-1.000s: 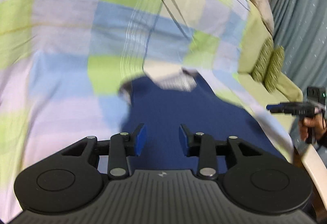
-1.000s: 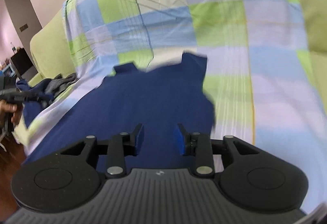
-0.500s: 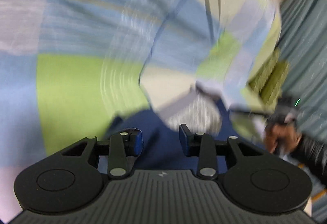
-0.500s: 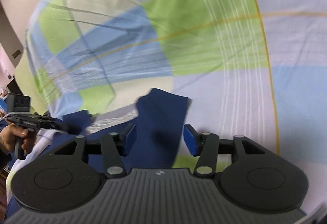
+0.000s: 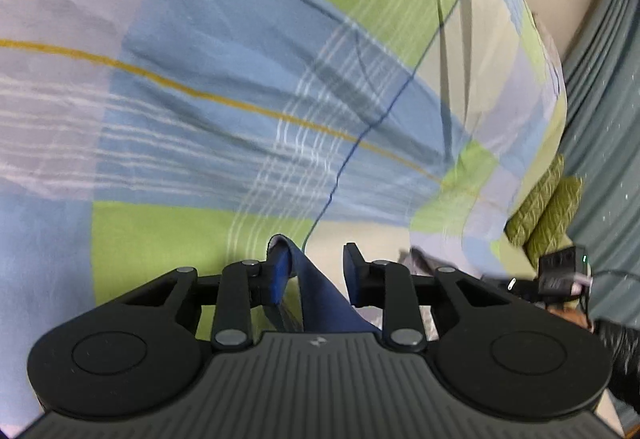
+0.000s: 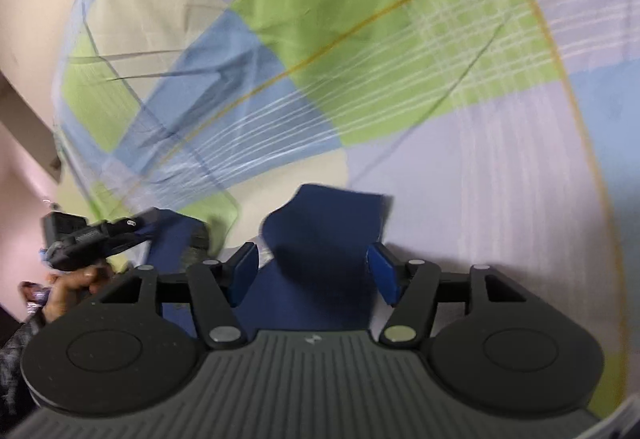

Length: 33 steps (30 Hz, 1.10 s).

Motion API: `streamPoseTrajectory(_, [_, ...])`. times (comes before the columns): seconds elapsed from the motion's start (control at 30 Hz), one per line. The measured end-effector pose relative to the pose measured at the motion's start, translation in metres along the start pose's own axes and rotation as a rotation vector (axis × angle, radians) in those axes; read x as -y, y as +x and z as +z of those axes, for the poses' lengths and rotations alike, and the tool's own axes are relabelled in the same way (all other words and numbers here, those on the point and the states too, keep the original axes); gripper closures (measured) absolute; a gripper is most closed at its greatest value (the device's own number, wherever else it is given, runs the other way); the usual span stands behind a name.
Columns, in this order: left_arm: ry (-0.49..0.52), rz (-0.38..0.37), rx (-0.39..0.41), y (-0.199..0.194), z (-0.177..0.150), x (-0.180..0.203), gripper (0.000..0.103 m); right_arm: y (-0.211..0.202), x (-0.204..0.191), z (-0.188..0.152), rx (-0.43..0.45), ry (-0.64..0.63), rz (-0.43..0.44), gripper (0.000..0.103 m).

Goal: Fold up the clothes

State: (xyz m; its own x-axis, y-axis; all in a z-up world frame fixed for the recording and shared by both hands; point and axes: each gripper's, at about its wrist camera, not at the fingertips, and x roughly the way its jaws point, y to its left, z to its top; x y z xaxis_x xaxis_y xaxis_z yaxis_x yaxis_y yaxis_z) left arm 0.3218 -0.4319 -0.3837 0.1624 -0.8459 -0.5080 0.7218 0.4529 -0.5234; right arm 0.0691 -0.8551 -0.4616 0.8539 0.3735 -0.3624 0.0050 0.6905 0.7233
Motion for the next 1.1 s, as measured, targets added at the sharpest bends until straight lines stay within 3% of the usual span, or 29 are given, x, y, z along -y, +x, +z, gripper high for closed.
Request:
streamPoseTrajectory(0.07, [-0.006, -0.022, -0.022, -0.001, -0.003, -0.004, 0.07, -0.002, 0.001, 0.001, 0.025, 0.031, 0.086, 0.051])
streamPoseTrajectory(0.17, [-0.016, -0.036, -0.048, 0.001, -0.006, -0.009, 0.067, 0.005, 0.001, 0.002, -0.005, 0.045, 0.141, 0.053])
streamPoseTrajectory(0.23, [-0.022, -0.036, -0.062, 0.004, -0.008, -0.01, 0.066, 0.008, -0.004, 0.003, 0.007, -0.004, 0.039, 0.055])
streamPoseTrajectory(0.33, [-0.031, -0.053, -0.087, 0.009, -0.01, -0.013, 0.061, 0.001, 0.002, 0.007, 0.083, 0.02, -0.084, 0.054])
streamPoseTrajectory(0.4, [-0.042, -0.087, -0.084, 0.012, -0.011, -0.013, 0.061, 0.004, 0.007, 0.006, 0.033, 0.028, -0.117, 0.054])
streamPoseTrajectory(0.47, [-0.055, -0.109, -0.057, 0.013, -0.011, -0.012, 0.061, 0.009, 0.011, 0.0, -0.048, 0.052, -0.026, 0.054])
streamPoseTrajectory(0.57, [-0.066, -0.117, -0.044, 0.017, -0.011, -0.009, 0.061, 0.012, 0.015, -0.004, -0.061, 0.131, 0.141, 0.054])
streamPoseTrajectory(0.73, [-0.005, -0.108, -0.111, 0.02, -0.014, -0.002, 0.061, 0.014, 0.014, -0.005, -0.055, 0.16, 0.161, 0.054])
streamPoseTrajectory(0.87, [-0.002, -0.123, -0.145, 0.023, -0.018, 0.0, 0.061, 0.018, 0.014, -0.014, -0.17, 0.137, 0.064, 0.056])
streamPoseTrajectory(1.03, [-0.003, -0.14, -0.147, 0.018, -0.026, -0.003, 0.061, 0.004, 0.014, -0.034, -0.225, 0.19, 0.206, 0.053])
streamPoseTrajectory(1.1, [-0.018, -0.146, -0.123, 0.016, -0.027, -0.006, 0.061, -0.002, 0.015, -0.035, -0.207, 0.208, 0.261, 0.051])
